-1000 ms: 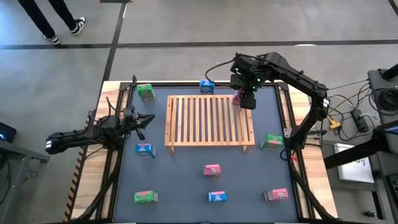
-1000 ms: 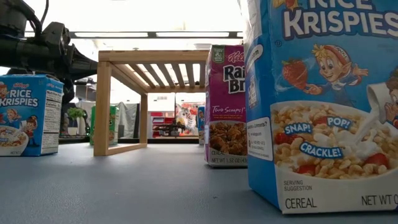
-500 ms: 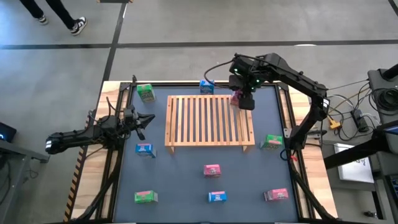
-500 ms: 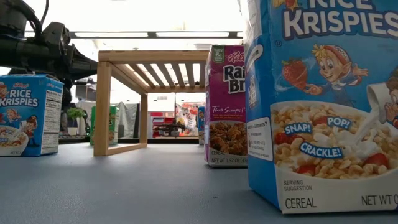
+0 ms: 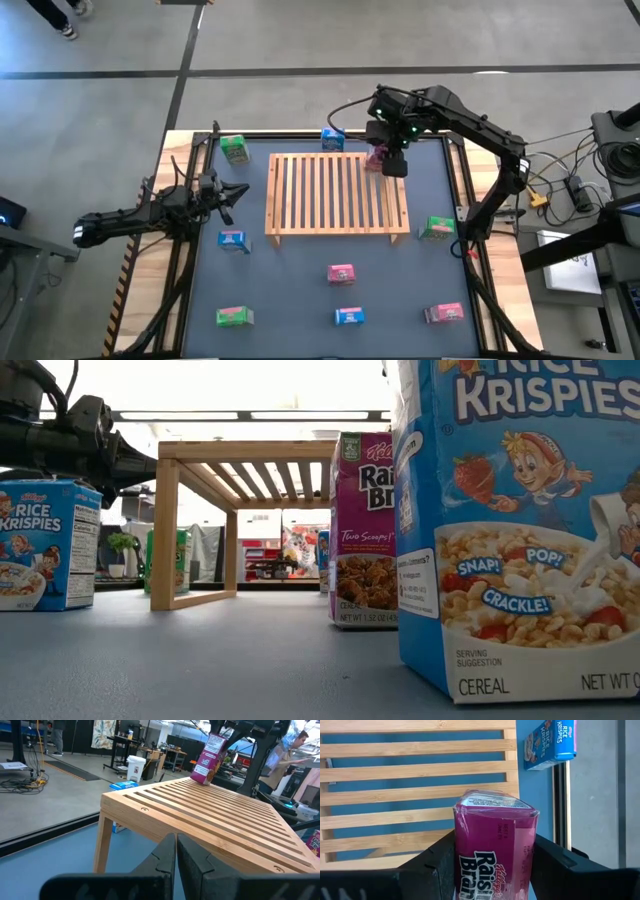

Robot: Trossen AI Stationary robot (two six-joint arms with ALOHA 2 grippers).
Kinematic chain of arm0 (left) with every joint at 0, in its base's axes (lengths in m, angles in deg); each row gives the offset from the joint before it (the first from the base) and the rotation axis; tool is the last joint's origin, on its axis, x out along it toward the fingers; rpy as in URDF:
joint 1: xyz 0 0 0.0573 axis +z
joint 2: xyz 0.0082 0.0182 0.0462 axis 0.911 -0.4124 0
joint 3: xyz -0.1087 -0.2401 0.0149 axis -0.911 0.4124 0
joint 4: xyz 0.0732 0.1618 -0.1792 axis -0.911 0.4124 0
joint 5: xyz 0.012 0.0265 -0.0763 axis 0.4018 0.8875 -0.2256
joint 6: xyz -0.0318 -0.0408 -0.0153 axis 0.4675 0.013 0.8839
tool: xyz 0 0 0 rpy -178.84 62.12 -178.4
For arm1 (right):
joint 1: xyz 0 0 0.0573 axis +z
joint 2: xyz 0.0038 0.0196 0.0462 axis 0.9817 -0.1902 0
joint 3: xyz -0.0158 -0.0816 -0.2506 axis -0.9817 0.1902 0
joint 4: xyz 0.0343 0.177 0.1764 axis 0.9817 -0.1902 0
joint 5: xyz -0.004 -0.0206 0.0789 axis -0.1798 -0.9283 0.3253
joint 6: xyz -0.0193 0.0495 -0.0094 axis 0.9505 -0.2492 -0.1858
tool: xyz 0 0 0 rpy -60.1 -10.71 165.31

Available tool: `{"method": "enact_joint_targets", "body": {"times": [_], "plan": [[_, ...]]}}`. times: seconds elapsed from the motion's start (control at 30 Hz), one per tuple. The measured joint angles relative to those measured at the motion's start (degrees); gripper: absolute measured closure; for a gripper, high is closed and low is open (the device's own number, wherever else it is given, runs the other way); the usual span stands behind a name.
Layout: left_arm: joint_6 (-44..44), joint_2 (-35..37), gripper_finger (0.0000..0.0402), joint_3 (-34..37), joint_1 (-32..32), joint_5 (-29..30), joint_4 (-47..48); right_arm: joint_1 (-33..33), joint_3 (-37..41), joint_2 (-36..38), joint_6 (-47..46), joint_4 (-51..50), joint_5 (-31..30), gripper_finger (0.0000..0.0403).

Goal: Stack cereal on shelf
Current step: Put the top pink cereal box on the shelf, then put the top pink cereal box on the shelf aligned with the other pink cereal box

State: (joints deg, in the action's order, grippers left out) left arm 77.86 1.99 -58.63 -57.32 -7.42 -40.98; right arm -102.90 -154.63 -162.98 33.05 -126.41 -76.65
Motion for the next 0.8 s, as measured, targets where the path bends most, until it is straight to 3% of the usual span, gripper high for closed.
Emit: {"method": "enact_joint_targets", "body": {"times": [0.4,0.5,0.8], "plan": [[-0.01,0.01,0.0402,0.00,0.00,0.00,-0.02,-0.02,-0.01,0.00,-0.38,0.16,-1.13,0.0170],[-0.01,0.01,0.0402,0.00,0.00,0.01,-0.02,-0.02,-1.34,0.00,-0.39,-1.02,-3.58,0.0167],[0.01,0.00,0.0402,0.00,0.00,0.00,-0.02,0.00,-5.18,2.17,-2.84,-3.91,-3.58,0.0170]]}}
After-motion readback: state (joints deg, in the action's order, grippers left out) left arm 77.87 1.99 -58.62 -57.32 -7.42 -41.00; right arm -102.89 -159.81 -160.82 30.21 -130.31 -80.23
